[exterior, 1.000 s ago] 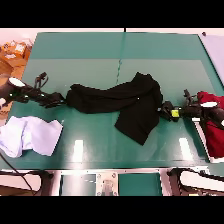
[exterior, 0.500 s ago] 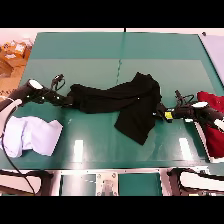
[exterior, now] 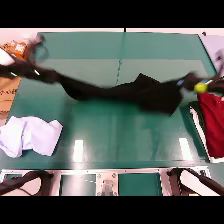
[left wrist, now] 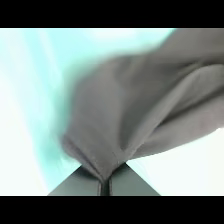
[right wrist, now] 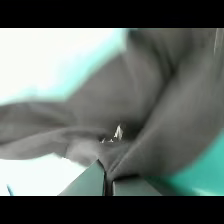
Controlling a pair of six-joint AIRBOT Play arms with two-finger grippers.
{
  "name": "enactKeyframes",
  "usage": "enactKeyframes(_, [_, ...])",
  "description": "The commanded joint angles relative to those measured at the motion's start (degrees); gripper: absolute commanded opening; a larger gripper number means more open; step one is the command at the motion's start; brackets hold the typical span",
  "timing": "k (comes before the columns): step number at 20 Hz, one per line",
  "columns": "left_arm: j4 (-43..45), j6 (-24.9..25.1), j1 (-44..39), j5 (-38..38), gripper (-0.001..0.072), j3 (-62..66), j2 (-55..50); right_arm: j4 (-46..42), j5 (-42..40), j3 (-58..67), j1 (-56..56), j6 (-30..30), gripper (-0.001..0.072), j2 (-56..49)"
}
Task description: Fold the shirts.
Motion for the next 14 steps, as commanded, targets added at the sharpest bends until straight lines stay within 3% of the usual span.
enactKeyframes(1, [1.1,-1.4,0.0,1.3,0.0023,13.5,12.3,0.3,2.9,17.7,-3.9,4.4,0.0021,9.6])
enactKeyframes(5, [1.2,-2.7,0.0,3.1,0.0023,28.5,22.3,0.3,1.4,36.1,-8.2,7.4,0.002,16.7])
enactKeyframes(8, [1.3,-2.7,0.0,2.5,0.0023,34.6,26.2,-0.3,-4.3,44.1,-11.5,8.6,0.002,20.0])
enactKeyframes(10, [1.8,-3.9,0.0,1.1,0.0023,35.6,26.9,-0.3,-7.0,45.9,-12.1,9.4,0.002,20.6])
enactKeyframes(14, [3.2,-8.3,0.0,-8.3,0.0024,35.4,22.6,-0.2,-4.2,43.2,-12.1,9.4,0.002,18.1])
